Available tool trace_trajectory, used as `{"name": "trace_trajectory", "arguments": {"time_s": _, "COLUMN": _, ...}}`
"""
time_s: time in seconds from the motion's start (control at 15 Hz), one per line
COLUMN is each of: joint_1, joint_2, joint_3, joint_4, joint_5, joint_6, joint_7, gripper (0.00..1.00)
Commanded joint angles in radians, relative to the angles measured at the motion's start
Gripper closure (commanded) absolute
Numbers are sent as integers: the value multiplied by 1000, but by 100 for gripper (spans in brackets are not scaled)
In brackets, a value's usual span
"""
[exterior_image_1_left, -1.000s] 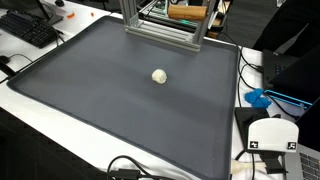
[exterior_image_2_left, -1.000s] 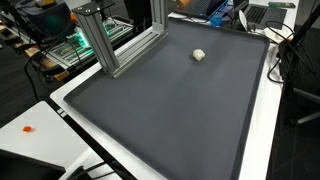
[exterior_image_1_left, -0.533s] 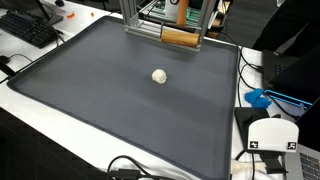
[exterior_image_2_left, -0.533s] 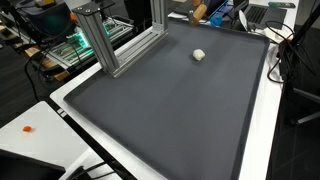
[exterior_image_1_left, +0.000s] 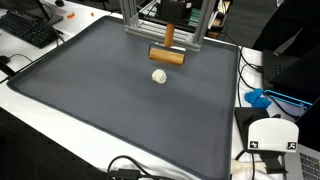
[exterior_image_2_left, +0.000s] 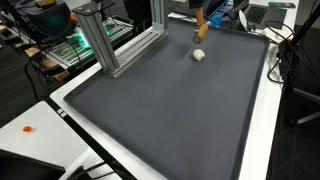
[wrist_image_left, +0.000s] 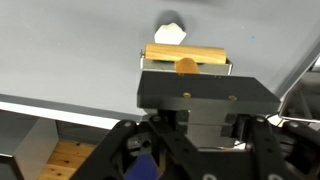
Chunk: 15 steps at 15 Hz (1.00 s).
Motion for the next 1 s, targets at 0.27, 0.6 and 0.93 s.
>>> {"name": "trace_trajectory", "arguments": {"time_s": 0.27, "joint_1": -12, "joint_2": 111, "joint_3": -21, "joint_4": 57, "joint_5": -150, "joint_6": 50, "joint_7": 59, "gripper": 65}}
{"name": "trace_trajectory", "arguments": {"time_s": 0.6, "joint_1": 0, "joint_2": 162, "joint_3": -37, "joint_4": 93, "joint_5": -176, "joint_6": 42, "joint_7": 89, "gripper": 65}}
{"name": "trace_trajectory", "arguments": {"time_s": 0.93, "joint_1": 12, "joint_2": 194, "joint_3": -49, "joint_4": 114, "joint_5": -165, "joint_6": 28, "joint_7": 100, "gripper": 65}}
